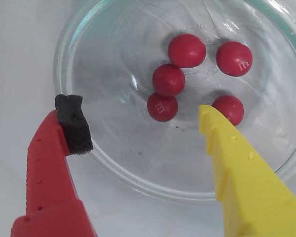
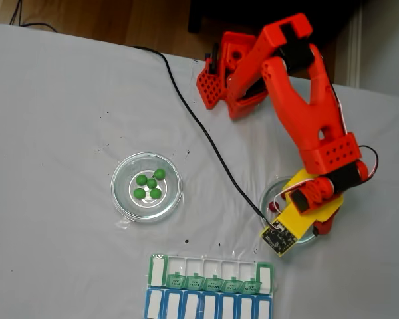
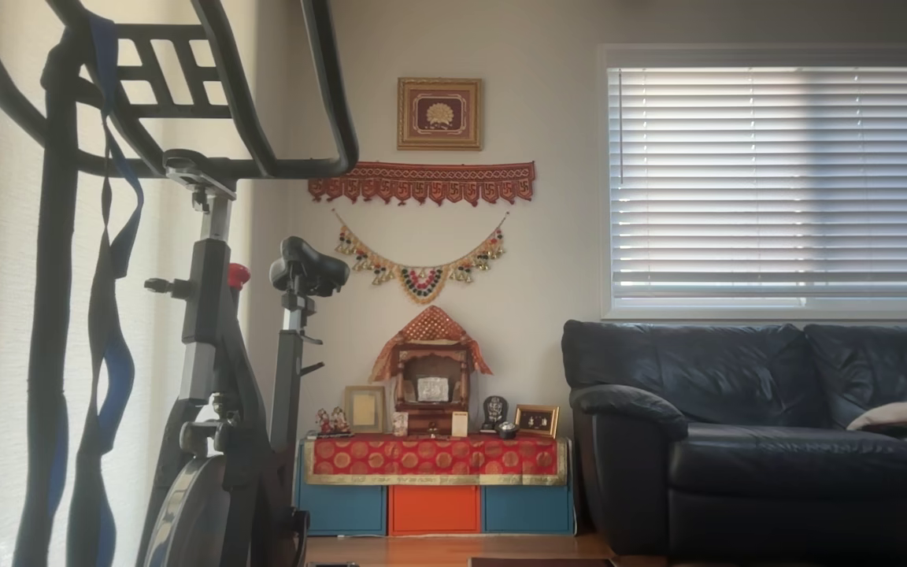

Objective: Sort medicines into box.

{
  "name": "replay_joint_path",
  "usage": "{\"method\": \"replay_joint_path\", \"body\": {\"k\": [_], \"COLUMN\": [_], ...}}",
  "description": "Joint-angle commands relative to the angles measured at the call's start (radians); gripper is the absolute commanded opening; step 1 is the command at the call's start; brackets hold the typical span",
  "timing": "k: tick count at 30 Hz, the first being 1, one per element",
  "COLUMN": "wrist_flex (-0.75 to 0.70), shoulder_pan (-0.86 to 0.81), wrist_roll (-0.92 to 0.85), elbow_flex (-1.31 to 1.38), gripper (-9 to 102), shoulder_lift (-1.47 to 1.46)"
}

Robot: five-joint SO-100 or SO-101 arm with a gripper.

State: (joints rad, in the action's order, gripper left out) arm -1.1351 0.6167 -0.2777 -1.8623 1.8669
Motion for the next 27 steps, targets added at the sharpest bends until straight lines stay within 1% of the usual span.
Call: {"method": "replay_joint_path", "body": {"k": [1, 11, 18, 27], "wrist_flex": [0.018, 0.017, -0.008, -0.038], "shoulder_pan": [0.015, -0.026, -0.040, -0.057], "wrist_roll": [0.000, -0.014, -0.021, -0.028], "elbow_flex": [0.054, 0.018, 0.032, 0.048], "gripper": [38, 35, 31, 28], "shoulder_lift": [0.003, 0.103, 0.104, 0.104]}}
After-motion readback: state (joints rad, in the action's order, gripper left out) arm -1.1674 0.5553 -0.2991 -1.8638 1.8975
